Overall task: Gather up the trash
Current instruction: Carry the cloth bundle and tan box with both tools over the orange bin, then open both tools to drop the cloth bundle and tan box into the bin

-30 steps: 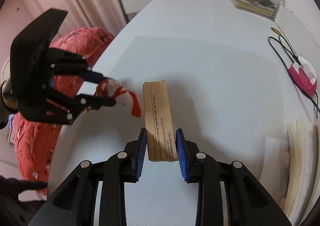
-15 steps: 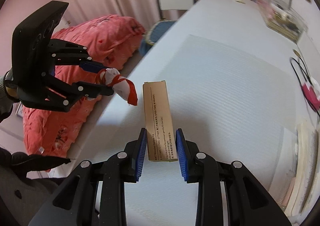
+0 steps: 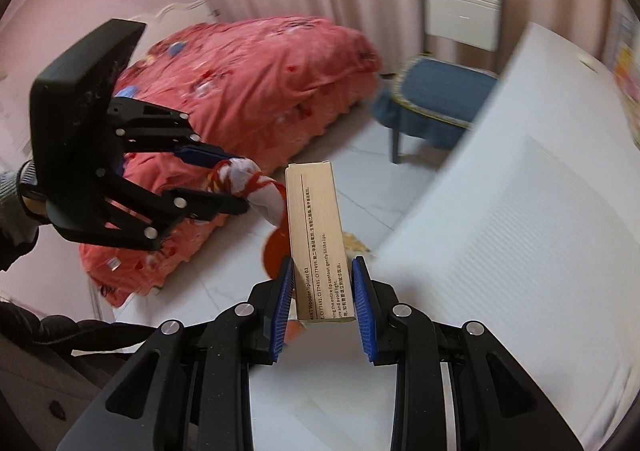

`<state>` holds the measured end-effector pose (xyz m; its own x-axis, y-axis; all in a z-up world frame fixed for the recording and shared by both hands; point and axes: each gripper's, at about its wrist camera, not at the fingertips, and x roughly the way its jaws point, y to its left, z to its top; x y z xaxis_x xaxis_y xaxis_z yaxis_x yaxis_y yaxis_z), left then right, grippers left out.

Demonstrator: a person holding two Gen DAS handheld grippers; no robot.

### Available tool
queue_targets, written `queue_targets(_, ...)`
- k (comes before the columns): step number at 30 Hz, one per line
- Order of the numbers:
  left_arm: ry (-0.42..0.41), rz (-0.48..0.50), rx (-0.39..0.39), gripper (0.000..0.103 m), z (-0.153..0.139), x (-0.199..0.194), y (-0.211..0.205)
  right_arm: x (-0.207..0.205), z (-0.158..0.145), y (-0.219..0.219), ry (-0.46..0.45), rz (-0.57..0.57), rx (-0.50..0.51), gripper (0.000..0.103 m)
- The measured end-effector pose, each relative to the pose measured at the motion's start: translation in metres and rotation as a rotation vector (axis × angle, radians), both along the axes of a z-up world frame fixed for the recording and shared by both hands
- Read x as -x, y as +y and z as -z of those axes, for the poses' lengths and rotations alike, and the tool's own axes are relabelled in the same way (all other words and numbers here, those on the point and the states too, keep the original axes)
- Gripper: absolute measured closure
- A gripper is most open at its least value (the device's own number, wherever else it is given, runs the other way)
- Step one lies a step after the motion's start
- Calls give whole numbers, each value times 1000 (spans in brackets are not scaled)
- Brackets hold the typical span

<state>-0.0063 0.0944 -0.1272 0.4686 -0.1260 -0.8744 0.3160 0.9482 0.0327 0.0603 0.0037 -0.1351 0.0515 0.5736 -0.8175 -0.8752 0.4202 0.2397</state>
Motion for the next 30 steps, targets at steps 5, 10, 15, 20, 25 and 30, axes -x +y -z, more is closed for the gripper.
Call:
queue_targets(5,28,-100,18,67,16,14,47,13,5,66,7,-80,1,73)
queue_targets(10,65,-194,47,67,39,20,91,20,26,130,42,-125,12,73)
queue_targets(15,103,-276,79,67,65,25,127,22,56,170,60,-144,40,73)
queue_targets(20,140,-323,108,67,93,24,155,18,94,195,109,-133,77,73)
queue_targets(25,191,-329,127,67,126,16,171,9,135,218,150,-120,131,73)
queue_targets(30,225,-317,140,67,150,11,180,4,166,236,182,-107,162,73)
